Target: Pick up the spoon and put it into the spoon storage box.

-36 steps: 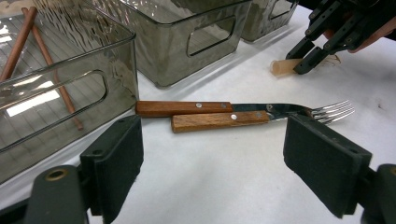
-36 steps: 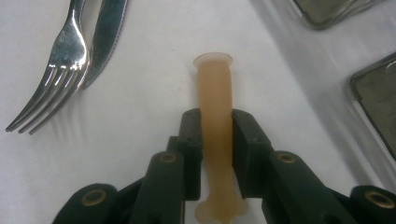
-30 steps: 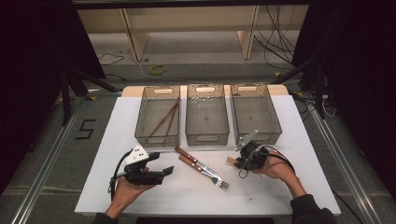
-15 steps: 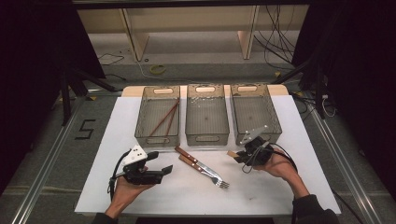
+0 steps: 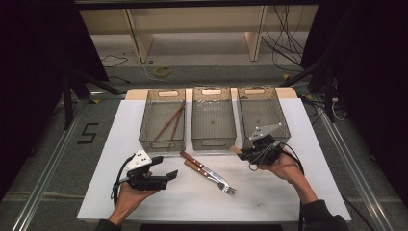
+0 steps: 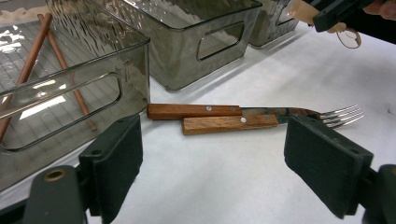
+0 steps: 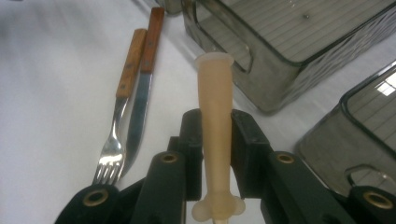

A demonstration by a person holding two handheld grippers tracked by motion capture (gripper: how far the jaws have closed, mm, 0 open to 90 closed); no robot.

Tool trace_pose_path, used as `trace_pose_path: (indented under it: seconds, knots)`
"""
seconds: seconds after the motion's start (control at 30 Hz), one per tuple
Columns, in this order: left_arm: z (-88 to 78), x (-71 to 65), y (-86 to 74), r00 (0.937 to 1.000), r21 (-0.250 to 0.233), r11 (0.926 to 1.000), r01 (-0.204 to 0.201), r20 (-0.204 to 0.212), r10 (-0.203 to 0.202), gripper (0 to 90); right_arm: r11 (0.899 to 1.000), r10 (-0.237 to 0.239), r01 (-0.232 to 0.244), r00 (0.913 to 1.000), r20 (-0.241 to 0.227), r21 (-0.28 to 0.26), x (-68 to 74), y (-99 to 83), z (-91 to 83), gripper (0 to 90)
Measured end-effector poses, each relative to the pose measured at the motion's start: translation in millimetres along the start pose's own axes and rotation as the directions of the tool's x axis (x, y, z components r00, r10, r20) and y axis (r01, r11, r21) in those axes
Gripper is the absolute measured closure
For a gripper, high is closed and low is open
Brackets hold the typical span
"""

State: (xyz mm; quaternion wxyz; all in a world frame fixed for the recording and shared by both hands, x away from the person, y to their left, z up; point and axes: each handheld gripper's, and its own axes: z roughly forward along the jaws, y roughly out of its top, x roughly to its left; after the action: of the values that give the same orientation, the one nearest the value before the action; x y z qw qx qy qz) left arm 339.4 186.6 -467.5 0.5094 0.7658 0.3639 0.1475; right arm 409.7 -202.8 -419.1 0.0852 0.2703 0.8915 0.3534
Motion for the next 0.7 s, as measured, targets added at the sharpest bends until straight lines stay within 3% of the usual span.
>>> trace_pose_path:
  seconds: [0.7]
  knots:
    - [-1.7, 0.3, 0.1, 1.0000, -0.019, 0.9998, -0.003, -0.002, 0.003, 18.6, 0.994, 0.033, -0.034, 0.9994, -0.004, -0.102, 2.3, 35.3, 5.1, 76.0]
